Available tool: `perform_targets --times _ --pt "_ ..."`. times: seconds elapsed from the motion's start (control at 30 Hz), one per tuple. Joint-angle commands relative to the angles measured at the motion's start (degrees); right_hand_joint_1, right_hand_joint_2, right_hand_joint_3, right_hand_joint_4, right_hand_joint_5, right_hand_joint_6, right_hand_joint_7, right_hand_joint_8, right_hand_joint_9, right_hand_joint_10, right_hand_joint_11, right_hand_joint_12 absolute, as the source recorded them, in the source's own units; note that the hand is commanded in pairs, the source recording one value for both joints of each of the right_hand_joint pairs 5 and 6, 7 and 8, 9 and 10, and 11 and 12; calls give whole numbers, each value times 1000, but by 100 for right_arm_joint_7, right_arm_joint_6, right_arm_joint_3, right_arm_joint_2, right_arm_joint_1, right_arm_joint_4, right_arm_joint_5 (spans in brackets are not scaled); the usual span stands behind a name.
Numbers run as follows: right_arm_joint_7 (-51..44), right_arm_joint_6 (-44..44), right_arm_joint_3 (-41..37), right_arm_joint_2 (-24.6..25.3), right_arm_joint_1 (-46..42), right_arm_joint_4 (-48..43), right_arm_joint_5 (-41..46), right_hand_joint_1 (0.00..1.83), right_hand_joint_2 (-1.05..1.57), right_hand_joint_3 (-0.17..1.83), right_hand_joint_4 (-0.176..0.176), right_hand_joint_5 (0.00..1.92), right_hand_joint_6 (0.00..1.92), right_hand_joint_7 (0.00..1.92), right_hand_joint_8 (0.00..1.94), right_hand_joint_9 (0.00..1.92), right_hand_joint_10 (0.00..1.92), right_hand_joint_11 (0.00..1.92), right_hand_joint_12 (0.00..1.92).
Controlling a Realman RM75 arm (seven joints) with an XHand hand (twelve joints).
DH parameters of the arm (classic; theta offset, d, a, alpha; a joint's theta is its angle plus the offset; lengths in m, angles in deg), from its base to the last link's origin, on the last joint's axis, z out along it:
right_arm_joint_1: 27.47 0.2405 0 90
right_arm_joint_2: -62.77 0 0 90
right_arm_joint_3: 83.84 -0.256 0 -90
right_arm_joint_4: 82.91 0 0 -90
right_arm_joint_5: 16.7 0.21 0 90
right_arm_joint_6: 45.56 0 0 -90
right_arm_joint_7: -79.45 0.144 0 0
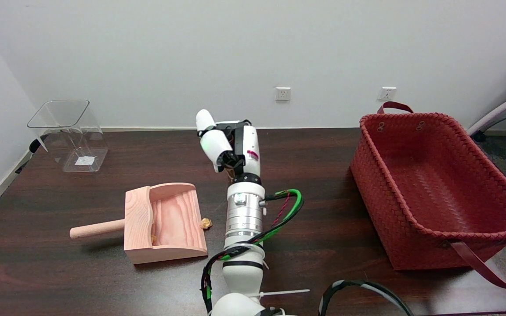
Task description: Use the broom to sweep the yellow paper into the dustpan.
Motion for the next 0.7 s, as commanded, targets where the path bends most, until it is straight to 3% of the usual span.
perform_targets --times 0.03,0.37,0.7 --pt "342 349 -109 276 155 907 145 749 1571 156 0 1920 1920 1920 1920 1920 1920 1920 1920" --pt "1525 -19 20 660 615 1657 73 674 1571 213 0 1920 1920 1920 1920 1920 1920 1920 1920" --pt "1962 -341 247 1110 878 1975 65 610 1571 83 0 1920 1920 1920 1920 1920 1920 1920 1920"
